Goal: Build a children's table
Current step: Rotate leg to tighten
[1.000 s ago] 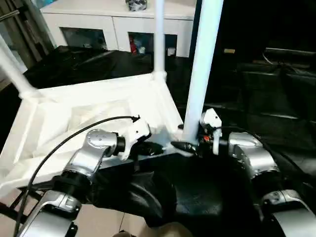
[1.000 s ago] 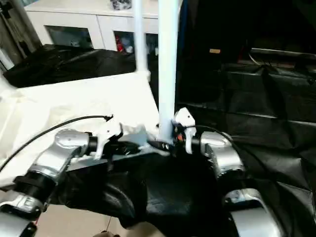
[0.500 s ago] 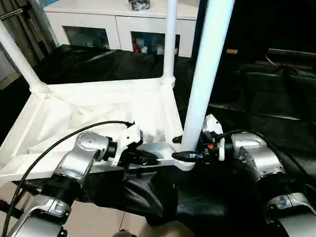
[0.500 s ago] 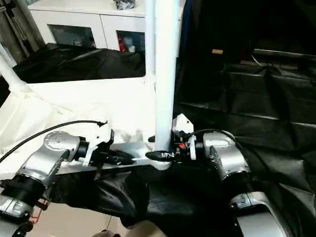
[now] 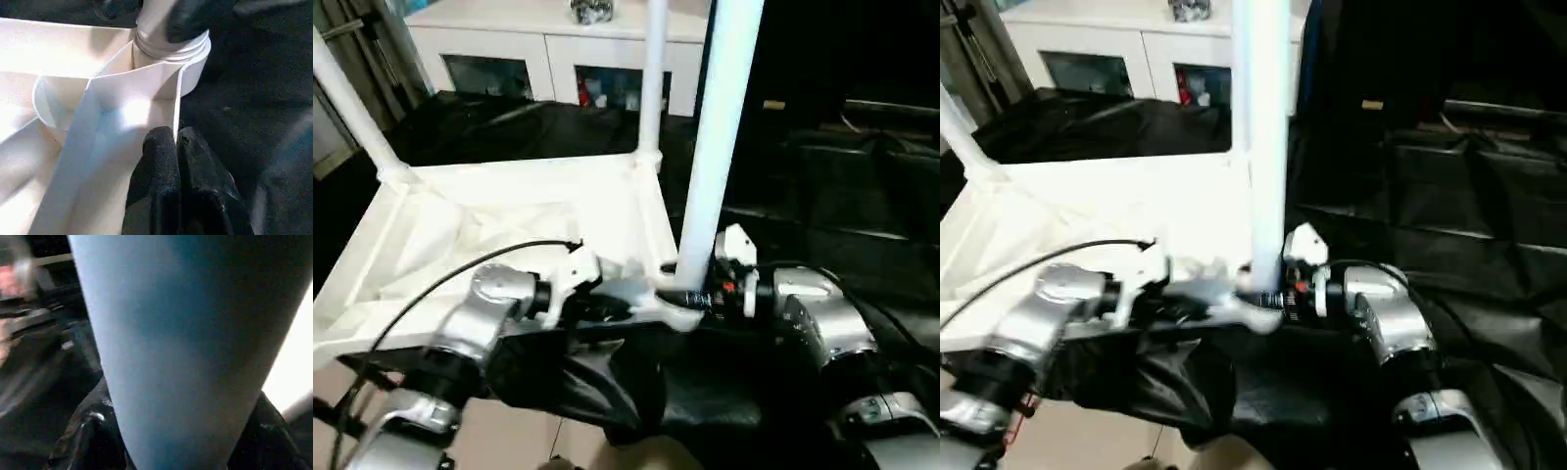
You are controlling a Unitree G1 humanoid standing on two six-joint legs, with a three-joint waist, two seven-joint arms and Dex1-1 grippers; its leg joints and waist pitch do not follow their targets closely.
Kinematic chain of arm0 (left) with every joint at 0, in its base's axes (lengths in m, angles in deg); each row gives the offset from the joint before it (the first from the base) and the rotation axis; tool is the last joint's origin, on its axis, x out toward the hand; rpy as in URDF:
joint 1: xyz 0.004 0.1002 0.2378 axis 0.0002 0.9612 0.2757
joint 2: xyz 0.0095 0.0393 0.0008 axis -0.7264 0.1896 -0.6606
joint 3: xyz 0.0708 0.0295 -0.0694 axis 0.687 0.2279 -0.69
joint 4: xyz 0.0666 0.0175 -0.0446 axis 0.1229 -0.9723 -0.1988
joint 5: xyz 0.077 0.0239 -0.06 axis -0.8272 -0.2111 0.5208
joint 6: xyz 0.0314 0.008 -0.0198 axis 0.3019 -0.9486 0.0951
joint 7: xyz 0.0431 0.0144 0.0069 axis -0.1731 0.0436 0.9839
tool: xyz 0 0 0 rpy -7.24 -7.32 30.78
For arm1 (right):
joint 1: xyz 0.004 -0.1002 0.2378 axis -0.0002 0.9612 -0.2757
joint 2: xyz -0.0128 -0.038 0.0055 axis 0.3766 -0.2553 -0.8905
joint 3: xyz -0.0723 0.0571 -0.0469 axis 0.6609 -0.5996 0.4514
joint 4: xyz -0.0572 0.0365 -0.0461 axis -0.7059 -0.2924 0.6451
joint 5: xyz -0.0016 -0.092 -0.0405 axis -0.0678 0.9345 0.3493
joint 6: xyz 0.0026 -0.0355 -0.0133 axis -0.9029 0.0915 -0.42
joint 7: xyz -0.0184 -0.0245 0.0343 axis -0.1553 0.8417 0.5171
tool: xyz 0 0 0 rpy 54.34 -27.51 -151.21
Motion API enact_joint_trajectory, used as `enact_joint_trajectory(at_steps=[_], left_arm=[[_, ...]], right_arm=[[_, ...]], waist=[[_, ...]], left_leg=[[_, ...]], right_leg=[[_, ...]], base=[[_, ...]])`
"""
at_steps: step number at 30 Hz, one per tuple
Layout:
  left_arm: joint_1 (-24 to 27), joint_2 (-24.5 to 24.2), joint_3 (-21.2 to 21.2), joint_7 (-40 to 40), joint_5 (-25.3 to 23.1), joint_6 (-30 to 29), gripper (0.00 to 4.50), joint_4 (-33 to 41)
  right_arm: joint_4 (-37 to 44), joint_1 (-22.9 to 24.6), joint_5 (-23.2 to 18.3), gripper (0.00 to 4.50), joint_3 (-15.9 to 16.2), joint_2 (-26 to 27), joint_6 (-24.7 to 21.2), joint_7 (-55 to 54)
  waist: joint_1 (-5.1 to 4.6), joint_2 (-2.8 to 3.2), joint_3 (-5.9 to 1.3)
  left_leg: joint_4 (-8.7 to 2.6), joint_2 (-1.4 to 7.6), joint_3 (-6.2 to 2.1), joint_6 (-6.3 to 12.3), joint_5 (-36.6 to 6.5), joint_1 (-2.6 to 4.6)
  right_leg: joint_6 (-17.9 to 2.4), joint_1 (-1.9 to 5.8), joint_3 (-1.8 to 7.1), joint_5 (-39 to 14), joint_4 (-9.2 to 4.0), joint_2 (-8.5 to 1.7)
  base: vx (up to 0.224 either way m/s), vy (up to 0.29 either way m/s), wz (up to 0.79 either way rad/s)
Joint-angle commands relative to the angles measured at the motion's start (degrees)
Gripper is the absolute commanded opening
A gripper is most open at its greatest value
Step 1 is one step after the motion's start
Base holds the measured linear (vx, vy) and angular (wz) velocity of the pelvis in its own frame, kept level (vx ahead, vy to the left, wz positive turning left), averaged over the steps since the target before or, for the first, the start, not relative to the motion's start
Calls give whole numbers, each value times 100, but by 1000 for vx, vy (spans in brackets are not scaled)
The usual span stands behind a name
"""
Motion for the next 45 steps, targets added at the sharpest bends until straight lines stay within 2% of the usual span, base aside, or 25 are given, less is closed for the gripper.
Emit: enact_joint_trajectory(at_steps=[1,2,3,5,6,8,9,10,13,14,16,19,21,23,24,26,28,29,31,32,33,35,38,41,45], left_arm=[[-298,336,-130,813,-38,-97,0,-55],[-321,394,-108,921,-83,-127,0,-86],[-383,561,-75,1210,-172,-236,0,-161],[-423,659,-77,1391,-212,-300,0,-211],[-506,844,-79,1665,-276,-352,0,-311],[-542,947,-65,1779,-310,-365,0,-343],[-561,1063,-37,1857,-325,-373,0,-343],[-562,1073,-34,1860,-324,-373,0,-341],[-585,1232,40,1885,-327,-331,0,-321],[-588,1247,43,1873,-317,-321,0,-309],[-571,1178,58,1743,-284,-317,0,-248],[-551,1071,35,1612,-282,-284,0,-235],[-486,901,38,1327,-237,-230,0,-155],[-471,866,36,1267,-222,-225,0,-134],[-450,818,34,1153,-196,-204,0,-102],[-390,642,44,808,-122,-162,0,-15],[-339,458,53,491,-48,-153,0,59],[-339,458,53,491,-48,-153,0,59],[-308,263,69,174,-9,-101,0,80],[-299,181,75,38,1,-47,0,73],[-287,102,75,-101,20,-12,0,76],[-259,-35,70,-350,76,35,0,109],[-222,-189,63,-682,202,4,0,177],[-176,-322,70,-969,324,-68,0,267],[-147,-439,48,-1235,431,-96,0,305]], right_arm=[[-438,51,225,201,298,509,-292,-716],[-532,27,259,201,255,601,-308,-993],[-751,-44,313,201,155,827,-370,-1651],[-861,-91,358,201,111,939,-389,-1997],[-1088,-231,367,200,-38,1150,-516,-2611],[-1205,-316,353,200,-100,1249,-564,-2838],[-1291,-403,370,200,-114,1342,-560,-2974],[-1297,-410,372,200,-113,1349,-558,-2983],[-1499,-621,457,200,-159,1489,-373,-3184],[-1544,-691,397,256,-222,1516,-392,-3174],[-1577,-826,268,269,-347,1523,-394,-3061],[-1591,-910,305,297,-312,1449,-325,-2958],[-1519,-920,359,318,-141,1249,-268,-2485],[-1489,-914,353,318,-110,1203,-273,-2352],[-1434,-899,340,318,-78,1141,-266,-2123],[-1205,-807,314,318,87,887,-277,-1378],[-974,-691,318,318,271,600,-289,-618],[-974,-691,318,318,271,600,-289,-618],[-775,-567,262,318,428,316,-305,22],[-704,-518,250,318,491,198,-292,273],[-627,-467,228,318,538,89,-299,533],[-468,-368,176,318,611,-100,-298,969],[-235,-252,86,318,678,-287,-359,1429],[-35,-140,54,318,751,-431,-377,1726],[184,-40,-19,318,837,-569,-455,2007]], waist=[[-32,-30,-300],[-69,-49,-292],[-87,-4,-305],[-142,-31,-294],[-165,0,-285],[-182,-10,-297],[-175,38,-295],[-190,8,-295],[-192,17,-307],[-188,18,-319],[-186,10,-324],[-184,9,-329],[-174,4,-333],[-177,-5,-334],[-175,-1,-342],[-153,-21,-364],[-146,0,-381],[-106,7,-403],[-81,-4,-418],[-80,-27,-408],[-70,-6,-399],[-44,-11,-396],[-12,0,-373],[22,-19,-362],[31,-26,-380]], left_leg=[[-473,55,4,-4,-1781,40],[-486,44,-15,-71,-1886,35],[-482,38,-25,-101,-1954,64],[-485,29,-20,-112,-2037,68],[-492,22,-19,-122,-2140,82],[-493,12,-38,-128,-2230,95],[-498,20,-44,-109,-2269,93],[-502,20,-42,-92,-2299,81],[-499,17,-35,-70,-2281,65],[-496,23,-30,-52,-2249,72],[-495,19,-24,-11,-2169,57],[-496,32,-15,32,-2052,51],[-491,22,-7,67,-2033,49],[-496,25,-10,99,-1907,16],[-491,31,0,112,-1812,24],[-466,29,5,189,-1605,13],[-448,51,21,274,-1328,-16],[-410,65,36,356,-1163,12],[-373,56,45,530,-881,-13],[-369,54,56,580,-867,-21],[-380,66,53,593,-926,-14],[-380,80,54,577,-1048,15],[-418,101,43,473,-1292,22],[-433,98,41,359,-1382,29],[-415,90,42,388,-1178,17]], right_leg=[[-1103,225,140,-2200,-510,-225],[-989,226,129,-2453,-537,-223],[-946,213,133,-2526,-551,-231],[-945,204,140,-2483,-570,-210],[-930,182,137,-2542,-585,-202],[-887,196,122,-2642,-597,-206],[-895,188,124,-2577,-599,-205],[-909,192,122,-2482,-599,-193],[-967,198,130,-2300,-582,-189],[-1007,197,136,-2204,-574,-199],[-1069,213,135,-2030,-558,-192],[-1161,223,139,-1768,-536,-189],[-1148,237,136,-1865,-545,-199],[-1138,263,137,-1780,-535,-203],[-1156,251,137,-1724,-534,-202],[-1249,286,132,-1423,-502,-191],[-1402,301,126,-903,-442,-186],[-1512,298,116,-547,-411,-179],[-1679,324,97,-41,-351,-169],[-1695,317,101,-7,-354,-170],[-1708,308,98,-131,-362,-187],[-1721,300,103,-305,-372,-194],[-1683,288,109,-662,-395,-202],[-1606,282,121,-896,-405,-201],[-1629,287,122,-609,-376,-194]], base=[[0,0,0],[0,0,0],[0,0,0],[0,0,0],[0,0,0],[0,0,0],[0,0,0],[0,0,0],[0,0,0],[0,0,0],[0,0,0],[0,0,0],[0,0,0],[0,0,0],[0,0,0],[0,0,0],[0,0,0],[0,0,0],[0,0,0],[0,0,0],[0,0,0],[0,0,0],[0,0,0],[0,0,0],[0,0,0]])
